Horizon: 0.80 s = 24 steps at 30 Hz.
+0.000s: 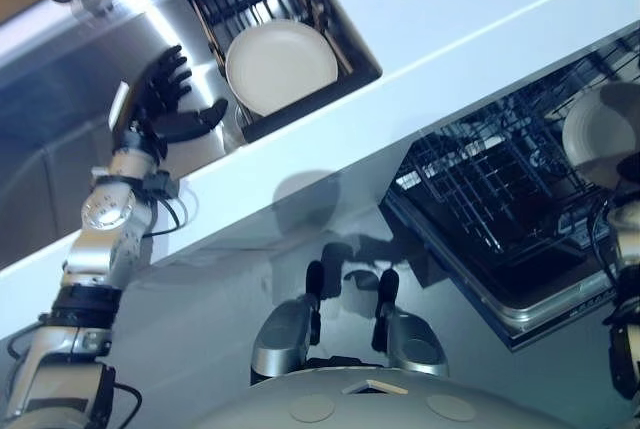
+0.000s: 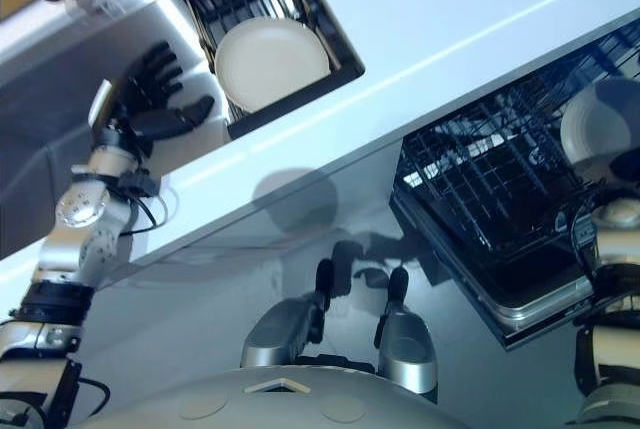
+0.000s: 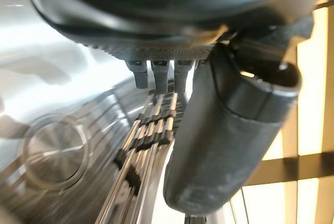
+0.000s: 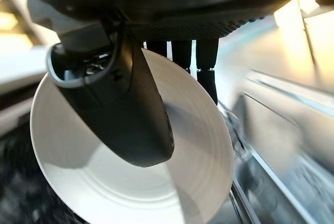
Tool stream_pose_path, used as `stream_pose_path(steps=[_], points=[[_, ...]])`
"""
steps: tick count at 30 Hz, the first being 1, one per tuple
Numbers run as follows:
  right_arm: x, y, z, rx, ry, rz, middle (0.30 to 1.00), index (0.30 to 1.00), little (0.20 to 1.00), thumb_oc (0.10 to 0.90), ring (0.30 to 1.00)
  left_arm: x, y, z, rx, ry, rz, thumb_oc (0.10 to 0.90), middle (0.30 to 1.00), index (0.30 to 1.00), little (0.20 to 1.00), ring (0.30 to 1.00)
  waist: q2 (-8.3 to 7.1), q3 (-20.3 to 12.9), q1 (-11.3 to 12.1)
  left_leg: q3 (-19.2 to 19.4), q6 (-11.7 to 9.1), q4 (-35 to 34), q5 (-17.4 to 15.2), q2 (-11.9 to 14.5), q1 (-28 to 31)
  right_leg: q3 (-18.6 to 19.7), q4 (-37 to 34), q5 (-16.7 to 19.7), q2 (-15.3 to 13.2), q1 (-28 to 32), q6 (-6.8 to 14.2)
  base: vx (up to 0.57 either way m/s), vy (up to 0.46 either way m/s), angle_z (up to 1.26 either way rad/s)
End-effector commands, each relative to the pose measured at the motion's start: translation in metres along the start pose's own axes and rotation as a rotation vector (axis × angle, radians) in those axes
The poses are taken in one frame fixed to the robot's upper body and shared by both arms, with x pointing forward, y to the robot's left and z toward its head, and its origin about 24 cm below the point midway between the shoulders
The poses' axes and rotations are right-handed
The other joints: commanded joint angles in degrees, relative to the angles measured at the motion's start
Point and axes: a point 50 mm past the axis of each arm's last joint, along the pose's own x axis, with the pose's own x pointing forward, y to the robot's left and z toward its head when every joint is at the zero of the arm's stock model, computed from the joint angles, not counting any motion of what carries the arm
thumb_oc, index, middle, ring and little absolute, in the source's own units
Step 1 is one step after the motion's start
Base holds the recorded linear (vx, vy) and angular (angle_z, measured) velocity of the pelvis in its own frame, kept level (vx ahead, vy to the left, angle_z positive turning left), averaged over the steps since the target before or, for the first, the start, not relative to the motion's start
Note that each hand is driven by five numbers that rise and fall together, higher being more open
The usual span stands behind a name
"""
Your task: Pick up plates and place into dishwasher.
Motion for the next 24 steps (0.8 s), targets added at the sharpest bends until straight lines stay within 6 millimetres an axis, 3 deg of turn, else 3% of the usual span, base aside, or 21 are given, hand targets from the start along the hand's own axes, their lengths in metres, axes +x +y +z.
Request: stream_pose_path(steps=[1,9,12,17,18,19,20,24], points=[[0.019,-0.047,0.05,-0.128,-0.205,-0.182,0.3,0.3,0.2,0.1,0.3,0.012,0.005,0.057,-0.016,-0.284,0.015,0.8,0.9,0.9,0.9,0.9,-3.1,-1.7,1.14,-1.33,-1.9,2.24,1.24,-0.18,-5.17,1.03,10.3,-7.63,1.13,-2.79,-1.22,-0.13,-0.05,-0.02],[0.034,-0.061,0.083,-0.377,-0.231,-0.179,0.3,0.3,0.2,0.1,0.3,0.026,-0.002,0.082,-0.004,-0.357,-0.041,0.8,0.9,0.9,0.9,0.9,-3.17,0.41,2.58,-1.9,-0.86,1.53,2.22,-0.86,-8.57,1.97,10.27,-6.37,1.42,-6.58,-1.05,-0.1,-0.026,0.08],[0.033,-0.054,0.092,-0.437,-0.232,-0.116,0.3,0.3,0.2,0.1,0.3,0.03,-0.003,0.088,-0.008,-0.371,-0.053,0.8,0.9,0.9,0.9,0.9,-3.26,0.65,2.79,-2.03,-0.44,0.49,2.55,-1.09,-8.68,2.38,9.63,-5.77,1.42,-7.03,-0.77,-0.07,0.013,0.07],[0.028,-0.029,0.089,-0.481,-0.159,0.046,0.3,0.3,0.2,0.1,0.3,0.036,-0.008,0.095,-0.021,-0.388,-0.065,0.8,0.9,0.9,0.9,0.9,-3.66,0.93,2.95,-1.58,0.03,-1.23,2.72,-1.35,-7.78,2.64,8.18,-5.01,1.36,-6.62,-0.43,-0.06,0.043,0.1],[0.027,-0.025,0.087,-0.472,-0.145,0.075,0.335,0.335,0.241,0.141,0.335,0.038,-0.009,0.096,-0.02,-0.391,-0.067,0.8,0.9,0.9,0.9,0.9,-3.73,0.97,2.95,-1.42,0.08,-1.44,2.69,-1.38,-7.56,2.6,7.93,-4.87,1.33,-6.49,-0.38,-0.05,0.051,0.03],[0.026,-0.021,0.086,-0.46,-0.13,0.099,0.571,0.571,0.516,0.416,0.571,0.038,-0.009,0.097,-0.019,-0.392,-0.071,0.8,0.9,0.9,0.9,0.9,-3.82,0.94,2.96,-1.33,0.12,-1.57,2.63,-1.45,-7.36,2.6,7.66,-4.74,1.29,-6.31,-0.32,-0.04,0.056,0.04],[0.025,-0.018,0.085,-0.451,-0.118,0.124,0.9,0.9,0.9,0.8,0.9,0.039,-0.01,0.098,-0.02,-0.392,-0.076,0.8,0.9,0.9,0.9,0.9,-3.89,0.88,3.0,-1.15,0.14,-1.74,2.55,-1.5,-7.04,2.51,7.35,-4.6,1.22,-6.05,-0.24,-0.04,0.063,0.04],[0.027,-0.015,0.082,-0.426,-0.086,0.165,0.9,0.9,0.9,0.8,0.9,0.042,-0.01,0.1,-0.019,-0.392,-0.087,0.8,0.9,0.9,0.9,0.9,-4.24,0.35,3.36,-0.56,0.3,-2.58,2.19,-1.65,-5.49,2.09,6.32,-4.17,0.93,-4.71,0.2,-0.03,0.072,0.01]])
